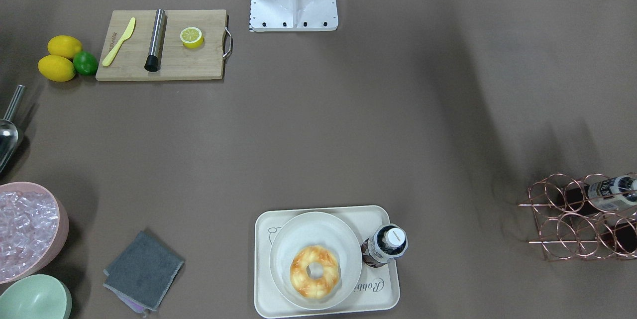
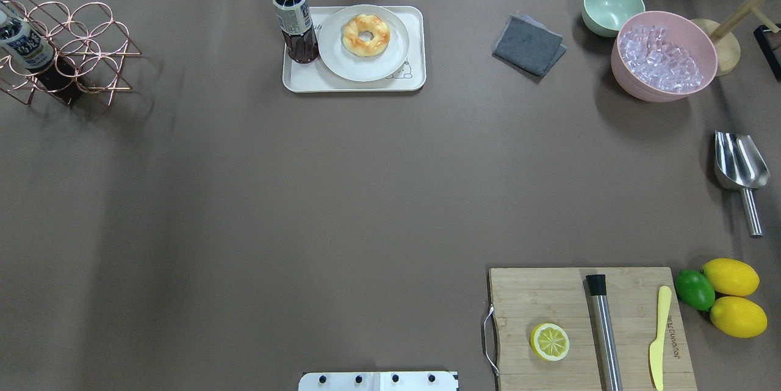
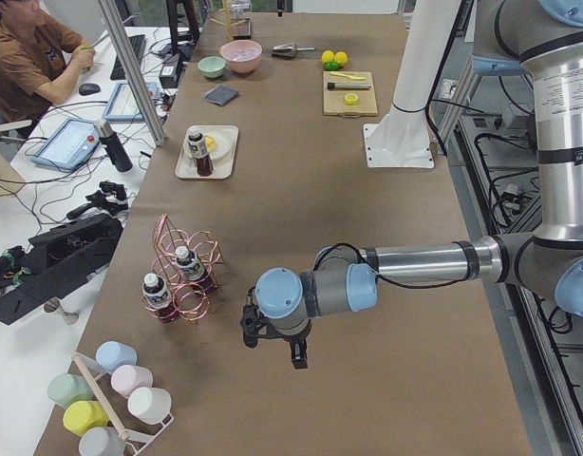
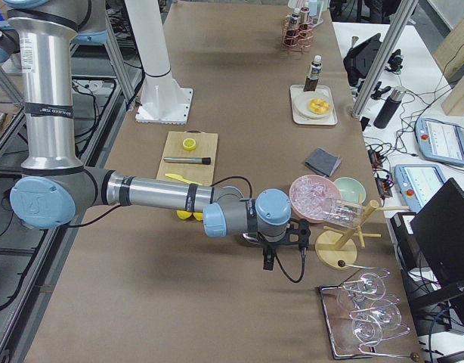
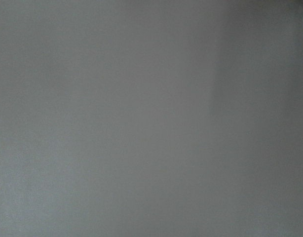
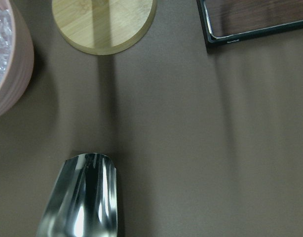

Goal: Place donut on tray

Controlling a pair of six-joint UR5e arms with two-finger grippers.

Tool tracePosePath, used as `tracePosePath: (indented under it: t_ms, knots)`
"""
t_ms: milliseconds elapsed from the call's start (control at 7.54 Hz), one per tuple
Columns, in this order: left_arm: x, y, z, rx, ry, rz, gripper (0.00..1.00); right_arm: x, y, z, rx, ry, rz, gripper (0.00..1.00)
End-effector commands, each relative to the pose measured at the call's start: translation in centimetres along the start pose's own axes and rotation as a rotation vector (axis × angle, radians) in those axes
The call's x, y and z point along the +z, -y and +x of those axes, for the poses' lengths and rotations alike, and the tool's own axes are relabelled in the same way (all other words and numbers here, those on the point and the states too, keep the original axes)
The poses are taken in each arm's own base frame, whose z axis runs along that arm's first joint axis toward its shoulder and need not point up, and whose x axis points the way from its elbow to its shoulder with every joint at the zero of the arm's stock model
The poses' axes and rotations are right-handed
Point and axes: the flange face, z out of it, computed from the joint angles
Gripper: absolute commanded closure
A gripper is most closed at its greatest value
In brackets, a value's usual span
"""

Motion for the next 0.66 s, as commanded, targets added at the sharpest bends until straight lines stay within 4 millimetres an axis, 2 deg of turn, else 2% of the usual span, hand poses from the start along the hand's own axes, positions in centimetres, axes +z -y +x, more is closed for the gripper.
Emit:
tracePosePath:
  t_ms: [0, 133, 531]
  knots:
    - [0.07, 0.01, -0.13, 0.002, 0.001, 0.001, 0.02, -0.65, -0.16, 1.34, -0.01, -0.002, 0.012, 0.0]
    - [0.12, 0.01, -0.19, 0.002, 0.001, 0.0, 0.02, -0.45, 0.43, 0.68, -0.018, -0.004, 0.009, 0.0]
    - [-0.72, 0.08, 0.57, 0.017, 0.003, 0.018, 0.02, -0.67, 0.28, 0.38, -0.019, 0.004, 0.012, 0.0]
